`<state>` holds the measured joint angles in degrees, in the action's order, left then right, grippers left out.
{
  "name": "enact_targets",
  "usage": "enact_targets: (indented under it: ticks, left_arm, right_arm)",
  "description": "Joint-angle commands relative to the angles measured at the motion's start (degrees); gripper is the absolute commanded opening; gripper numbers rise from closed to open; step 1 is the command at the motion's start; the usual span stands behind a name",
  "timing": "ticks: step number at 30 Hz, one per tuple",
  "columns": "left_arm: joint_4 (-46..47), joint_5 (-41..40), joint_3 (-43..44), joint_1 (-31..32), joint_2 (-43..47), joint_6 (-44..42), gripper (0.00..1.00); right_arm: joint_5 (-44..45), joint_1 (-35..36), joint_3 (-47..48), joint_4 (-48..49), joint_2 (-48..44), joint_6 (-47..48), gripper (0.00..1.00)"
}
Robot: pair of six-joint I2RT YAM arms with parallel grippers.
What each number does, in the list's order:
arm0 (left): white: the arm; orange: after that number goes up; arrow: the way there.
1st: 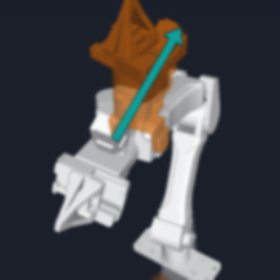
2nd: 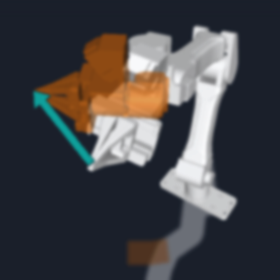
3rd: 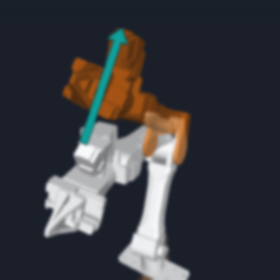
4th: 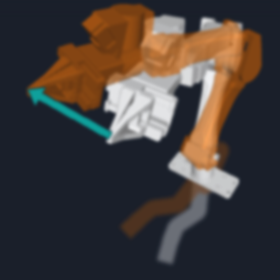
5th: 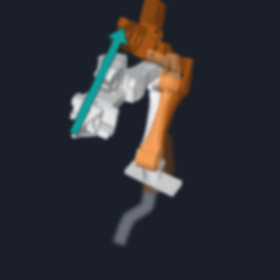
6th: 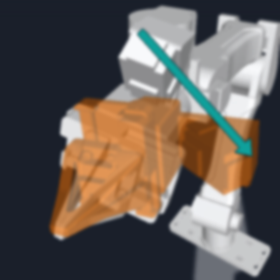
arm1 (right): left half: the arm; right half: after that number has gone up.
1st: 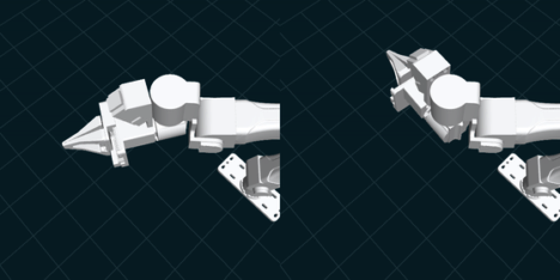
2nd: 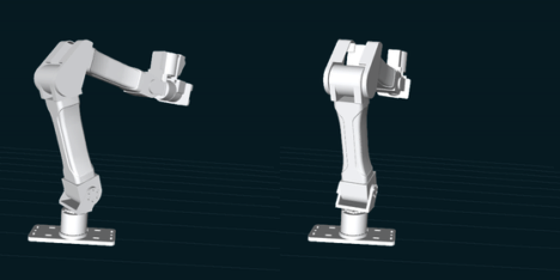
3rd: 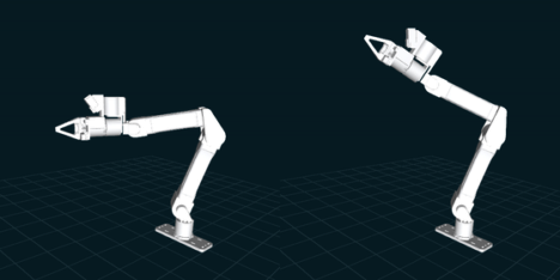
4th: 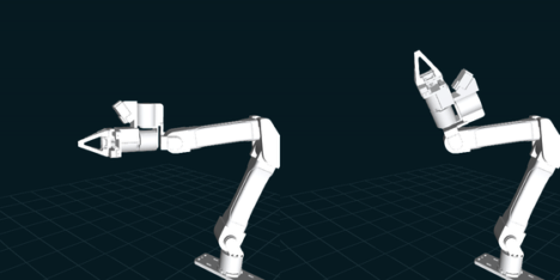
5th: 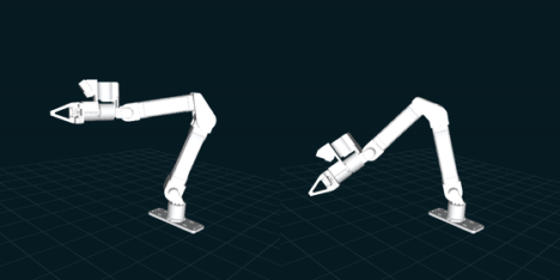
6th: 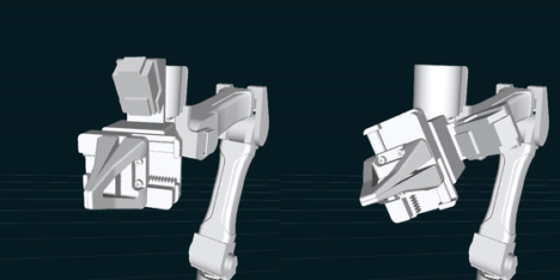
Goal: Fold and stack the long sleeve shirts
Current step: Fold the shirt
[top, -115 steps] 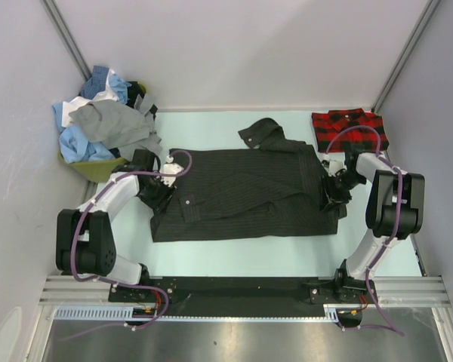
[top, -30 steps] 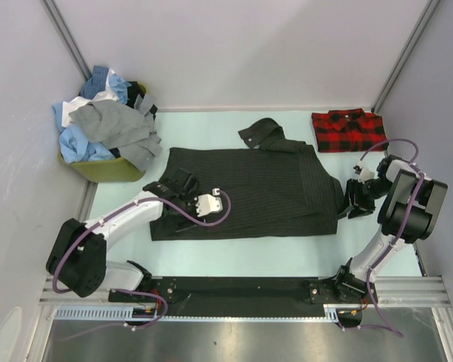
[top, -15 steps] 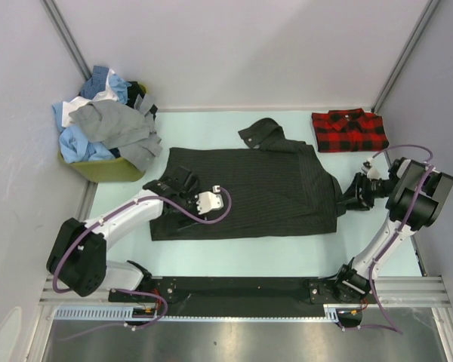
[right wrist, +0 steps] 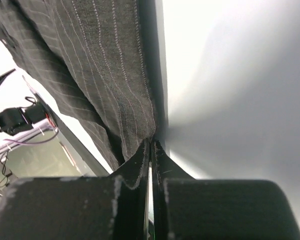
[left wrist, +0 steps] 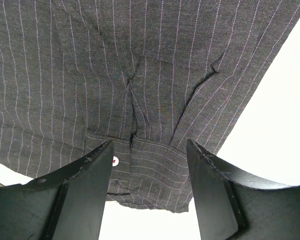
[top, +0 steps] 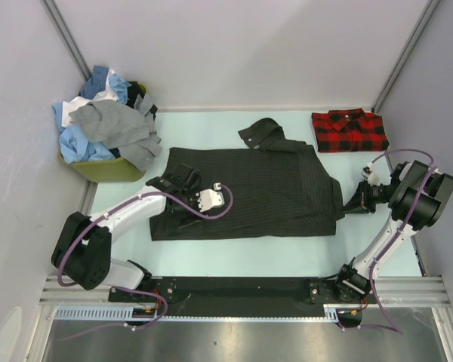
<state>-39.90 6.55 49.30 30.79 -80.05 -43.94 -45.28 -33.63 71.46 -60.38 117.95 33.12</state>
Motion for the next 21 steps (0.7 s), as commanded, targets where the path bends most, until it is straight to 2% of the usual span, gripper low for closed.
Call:
enact_targets:
  ticks: [1,5,12,14,15,16,19,21]
  left_arm:
    - [0.7,1.8,1.77,-0.46,-0.02,1.49,0.65]
    - [0.79,2.15,1.68,-0.73,0.42,1.93,0.65]
    - [0.0,4.52,4.92,-2.13,-0.98,3.33,0.66]
    - [-0.44,6.89,6.85,-3.88,-1.77,4.56,0.7]
    - [-1.14,8.29,9.56,-4.76,-2.99,5.87,0.71]
    - [-1.41,10.92,11.24,-6.77,-3.79,6.58,0.72]
    - [-2.29,15.75,18.36,-10.64,-7.65,8.78,0.76]
    - [-2.2,17.0,24.25,-11.97,-11.6,10.28,0.77]
  right_arm:
    - [3.78,-1.79,0.17,-2.11,-2.37,3.0,0.0]
    - [12.99,-3.37,2.27,-1.76,-3.78,4.14,0.0]
    - [18.11,-4.17,10.62,-4.39,-0.97,6.07,0.0]
    - [18.73,-3.47,12.81,-7.18,-0.62,7.91,0.02]
    - [18.04,-3.2,13.96,-8.77,-0.44,9.4,0.09]
    - [15.77,-3.03,14.84,-9.75,-0.79,9.33,0.26]
    - [9.97,-1.98,17.74,-9.85,-4.55,8.98,0.51]
    - [7.23,-0.13,19.23,-6.96,-6.5,7.4,0.52]
